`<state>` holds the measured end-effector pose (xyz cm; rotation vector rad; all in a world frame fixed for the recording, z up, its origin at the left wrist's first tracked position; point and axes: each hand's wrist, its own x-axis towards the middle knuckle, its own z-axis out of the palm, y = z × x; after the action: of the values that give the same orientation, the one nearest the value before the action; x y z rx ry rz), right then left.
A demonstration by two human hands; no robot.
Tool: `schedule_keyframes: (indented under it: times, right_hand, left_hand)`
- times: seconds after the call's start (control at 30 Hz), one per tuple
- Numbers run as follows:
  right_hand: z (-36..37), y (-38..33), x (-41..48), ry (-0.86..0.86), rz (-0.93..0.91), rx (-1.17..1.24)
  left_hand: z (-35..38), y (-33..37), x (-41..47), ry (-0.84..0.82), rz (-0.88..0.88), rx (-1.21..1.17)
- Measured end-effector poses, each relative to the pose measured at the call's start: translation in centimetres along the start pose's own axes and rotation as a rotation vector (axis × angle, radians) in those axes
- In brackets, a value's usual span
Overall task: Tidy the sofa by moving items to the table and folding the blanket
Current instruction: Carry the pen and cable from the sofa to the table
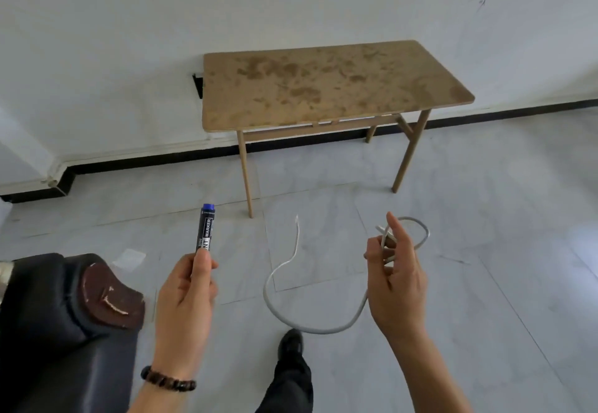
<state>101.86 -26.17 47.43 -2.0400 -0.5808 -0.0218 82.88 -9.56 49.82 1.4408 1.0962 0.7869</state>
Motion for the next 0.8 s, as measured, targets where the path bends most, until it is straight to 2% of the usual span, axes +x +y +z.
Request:
schedule_keyframes:
  times: [0.13,0.27,0.47,0.63,0.8]
  right_hand:
    - [-2.3,0.4,10.3,0.091,0.012,-0.079]
    - [-4.6,1.1,19.0,0.244,-0.021,-0.106]
    - [-5.4,7.6,29.1,0.393,0.035,-0.115]
    - [-5.7,15.0,40.8,0.458,0.07,-0.075]
    - [-6.6,18.3,56.1,0.413,0.007,-0.043]
  left_hand:
    - [9.2,4.4,8.0,-0.114,-0.023,-0.093]
    - [18.9,9.5,14.5,-0.279,0.051,-0.073]
    - [33.0,12.4,21.3,-0.497,0.049,-0.059]
    - [45.2,13.0,27.3,-0.516,0.028,0.003]
    - [55.3,17.2,34.1,-0.445,0.101,0.079]
